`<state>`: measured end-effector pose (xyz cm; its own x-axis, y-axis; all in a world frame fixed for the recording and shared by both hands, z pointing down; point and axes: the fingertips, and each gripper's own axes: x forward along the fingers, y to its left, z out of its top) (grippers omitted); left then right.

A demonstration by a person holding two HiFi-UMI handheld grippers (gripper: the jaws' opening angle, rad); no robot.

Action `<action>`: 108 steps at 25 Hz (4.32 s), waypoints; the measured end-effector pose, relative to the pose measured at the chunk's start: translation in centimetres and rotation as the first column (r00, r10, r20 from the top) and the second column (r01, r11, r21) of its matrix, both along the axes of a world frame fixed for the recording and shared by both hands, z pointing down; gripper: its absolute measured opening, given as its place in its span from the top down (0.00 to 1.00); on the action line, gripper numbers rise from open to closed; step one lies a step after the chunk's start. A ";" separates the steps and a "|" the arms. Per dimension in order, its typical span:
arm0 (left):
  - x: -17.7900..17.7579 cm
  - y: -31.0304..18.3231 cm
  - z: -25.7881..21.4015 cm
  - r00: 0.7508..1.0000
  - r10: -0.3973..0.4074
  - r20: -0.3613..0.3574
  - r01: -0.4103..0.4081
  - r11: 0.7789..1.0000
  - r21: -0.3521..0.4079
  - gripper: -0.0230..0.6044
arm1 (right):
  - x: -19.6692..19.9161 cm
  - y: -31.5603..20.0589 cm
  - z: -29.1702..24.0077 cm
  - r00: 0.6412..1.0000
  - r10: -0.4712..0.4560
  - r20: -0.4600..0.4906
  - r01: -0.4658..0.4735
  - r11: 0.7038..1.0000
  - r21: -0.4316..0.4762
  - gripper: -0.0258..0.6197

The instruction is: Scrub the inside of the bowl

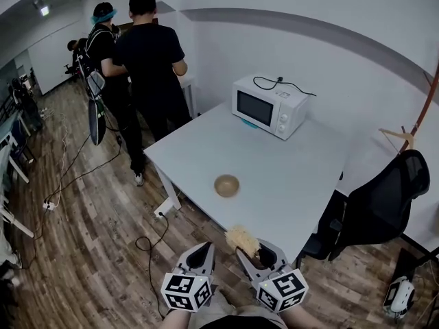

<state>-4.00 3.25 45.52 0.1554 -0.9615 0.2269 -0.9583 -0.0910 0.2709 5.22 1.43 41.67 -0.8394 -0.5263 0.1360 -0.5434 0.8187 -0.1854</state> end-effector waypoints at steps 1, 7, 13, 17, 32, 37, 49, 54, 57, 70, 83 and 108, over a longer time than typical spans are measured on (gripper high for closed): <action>-0.4 -0.1 0.2 1.000 -0.008 -0.002 0.008 1.000 -0.006 0.93 | -0.1 -0.2 0.0 1.000 0.003 0.003 -0.003 1.000 -0.004 0.68; -3.2 -2.1 1.6 1.000 -0.026 0.000 0.026 0.999 -0.019 0.93 | -0.8 -2.9 0.8 0.999 0.040 0.000 -0.040 0.999 -0.007 0.68; -5.7 -6.7 2.7 1.000 0.007 0.018 -0.007 1.000 -0.031 0.93 | -2.5 -7.6 1.7 0.996 0.090 -0.023 -0.090 0.996 -0.008 0.68; -7.5 -10.7 3.1 0.998 0.060 0.029 -0.058 0.997 -0.045 0.93 | -3.9 -11.5 1.8 0.990 0.135 -0.033 -0.135 0.991 -0.012 0.68; -12.3 -24.4 8.4 0.974 0.219 0.066 -0.206 0.965 -0.162 0.93 | -8.0 -22.0 4.7 0.966 0.251 -0.066 -0.254 0.966 -0.047 0.68; -13.0 -27.6 11.0 0.957 0.288 0.046 -0.272 0.938 -0.213 0.93 | -8.8 -24.4 6.3 0.955 0.285 -0.080 -0.290 0.955 -0.064 0.68; -12.1 -32.7 17.4 0.905 0.414 -0.102 -0.423 0.840 -0.340 0.78 | -8.7 -26.7 8.7 0.929 0.349 -0.125 -0.362 0.927 -0.098 0.68; -11.5 -34.0 20.0 0.895 0.404 -0.187 -0.445 0.804 -0.393 0.81 | -8.6 -27.1 9.7 0.924 0.350 -0.153 -0.368 0.922 -0.115 0.68; -11.3 -34.5 20.7 0.891 0.406 -0.202 -0.453 0.791 -0.410 0.84 | -8.8 -27.3 10.2 0.925 0.342 -0.167 -0.364 0.923 -0.121 0.68; -10.7 -34.9 20.7 0.892 0.406 -0.198 -0.452 0.791 -0.413 0.92 | -9.8 -28.3 11.9 0.934 0.299 -0.193 -0.328 0.934 -0.140 0.68; -11.1 -34.1 14.0 0.900 0.412 -0.144 -0.437 0.854 -0.284 0.92 | -11.7 -28.5 14.0 0.931 0.240 -0.277 -0.288 0.946 -0.151 0.68; -9.7 -31.3 8.7 0.890 0.448 -0.082 -0.455 0.878 -0.147 0.92 | -13.8 -27.5 13.8 0.932 0.159 -0.325 -0.218 0.964 -0.153 0.68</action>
